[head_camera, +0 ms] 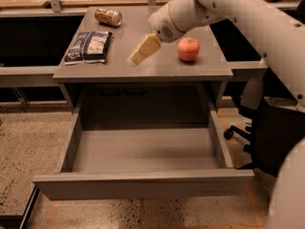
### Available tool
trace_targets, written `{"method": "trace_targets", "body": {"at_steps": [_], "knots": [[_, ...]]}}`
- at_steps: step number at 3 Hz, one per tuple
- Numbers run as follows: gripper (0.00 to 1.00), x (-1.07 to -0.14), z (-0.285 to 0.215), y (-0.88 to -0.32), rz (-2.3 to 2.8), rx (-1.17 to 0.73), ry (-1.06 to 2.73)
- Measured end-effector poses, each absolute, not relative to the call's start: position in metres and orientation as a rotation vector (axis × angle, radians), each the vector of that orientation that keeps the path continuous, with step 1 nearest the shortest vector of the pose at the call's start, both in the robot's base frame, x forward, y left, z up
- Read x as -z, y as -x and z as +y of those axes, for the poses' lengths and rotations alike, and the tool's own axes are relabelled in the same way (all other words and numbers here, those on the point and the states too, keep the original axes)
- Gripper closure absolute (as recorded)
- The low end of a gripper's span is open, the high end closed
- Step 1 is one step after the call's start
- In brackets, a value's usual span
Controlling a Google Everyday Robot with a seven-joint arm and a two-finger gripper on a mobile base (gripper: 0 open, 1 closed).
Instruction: Place blue chip bag into top drawer
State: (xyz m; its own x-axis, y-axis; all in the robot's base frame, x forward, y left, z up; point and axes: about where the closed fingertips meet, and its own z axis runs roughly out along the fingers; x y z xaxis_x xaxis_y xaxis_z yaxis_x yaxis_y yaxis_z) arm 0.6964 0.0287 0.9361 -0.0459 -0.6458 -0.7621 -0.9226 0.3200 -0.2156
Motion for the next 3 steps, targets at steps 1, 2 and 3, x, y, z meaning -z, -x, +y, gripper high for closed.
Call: {"method": "trace_targets", "body": {"at_steps": [1, 2, 3], "knots": [[0.00, -0.935, 0.033, -0.699, 1.769, -0.435, 1.407], [0.00, -0.925, 0.028, -0.701, 1.832, -0.450, 1.373], [0.00, -0.910, 0.051, -0.719, 1.823, -0.528, 1.301]]}}
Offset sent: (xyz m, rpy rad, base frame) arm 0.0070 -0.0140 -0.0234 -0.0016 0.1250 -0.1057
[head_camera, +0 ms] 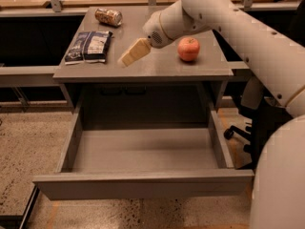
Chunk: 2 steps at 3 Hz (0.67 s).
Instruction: Place blue chip bag into top drawer
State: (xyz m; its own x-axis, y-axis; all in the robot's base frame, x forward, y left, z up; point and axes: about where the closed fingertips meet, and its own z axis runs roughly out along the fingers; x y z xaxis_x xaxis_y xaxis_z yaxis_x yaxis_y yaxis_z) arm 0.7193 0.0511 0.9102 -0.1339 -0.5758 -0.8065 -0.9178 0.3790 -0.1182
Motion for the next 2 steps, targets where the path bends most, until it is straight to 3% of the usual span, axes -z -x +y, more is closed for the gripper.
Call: {"method": "trace_targets", "body": {"at_steps": [2], "knots": [[0.00, -0.877, 0.121, -0.780, 1.757, -0.641, 1.252]]}}
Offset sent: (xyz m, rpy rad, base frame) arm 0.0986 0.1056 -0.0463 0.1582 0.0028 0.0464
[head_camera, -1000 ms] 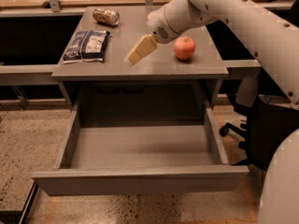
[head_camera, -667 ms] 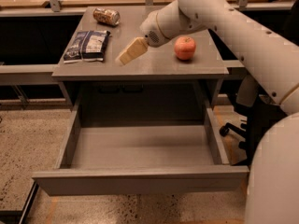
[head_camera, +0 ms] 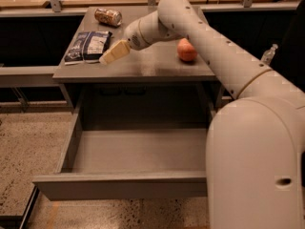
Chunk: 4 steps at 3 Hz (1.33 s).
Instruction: Place blue chip bag into top drawer
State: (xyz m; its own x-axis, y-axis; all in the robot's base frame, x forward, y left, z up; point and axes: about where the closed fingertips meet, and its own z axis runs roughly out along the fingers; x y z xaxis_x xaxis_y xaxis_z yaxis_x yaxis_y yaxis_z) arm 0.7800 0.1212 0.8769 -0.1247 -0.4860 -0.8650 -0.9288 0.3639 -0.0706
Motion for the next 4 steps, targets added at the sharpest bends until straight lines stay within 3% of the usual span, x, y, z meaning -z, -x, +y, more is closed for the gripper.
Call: {"method": "trace_targets", "body": {"at_steps": [2, 4], "knots": [[0.00, -0.856, 0.185, -0.814, 1.682, -0.648, 1.283], [0.42, -0.840, 0.191, -0.834, 1.695, -0.595, 1.237]]}}
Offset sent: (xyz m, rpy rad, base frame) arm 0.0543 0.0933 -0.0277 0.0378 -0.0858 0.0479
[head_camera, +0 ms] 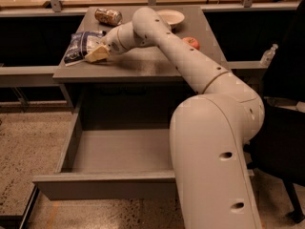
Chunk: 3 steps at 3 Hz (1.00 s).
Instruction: Place blue chip bag into top drawer
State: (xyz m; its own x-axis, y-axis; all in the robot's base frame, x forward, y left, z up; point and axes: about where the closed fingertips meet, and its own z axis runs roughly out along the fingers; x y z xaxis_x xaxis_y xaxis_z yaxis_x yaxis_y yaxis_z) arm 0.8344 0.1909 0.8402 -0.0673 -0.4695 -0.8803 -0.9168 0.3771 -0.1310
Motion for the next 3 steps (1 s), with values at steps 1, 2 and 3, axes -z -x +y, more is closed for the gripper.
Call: {"method": "trace_targets", "body": {"at_steps": [1, 2, 3], "knots": [[0.65, -0.847, 0.178, -0.833, 1.691, -0.553, 1.211], [0.88, -0.863, 0.164, -0.821, 1.666, -0.530, 1.215], [1.00, -0.879, 0.149, -0.803, 1.645, -0.533, 1.227]]}}
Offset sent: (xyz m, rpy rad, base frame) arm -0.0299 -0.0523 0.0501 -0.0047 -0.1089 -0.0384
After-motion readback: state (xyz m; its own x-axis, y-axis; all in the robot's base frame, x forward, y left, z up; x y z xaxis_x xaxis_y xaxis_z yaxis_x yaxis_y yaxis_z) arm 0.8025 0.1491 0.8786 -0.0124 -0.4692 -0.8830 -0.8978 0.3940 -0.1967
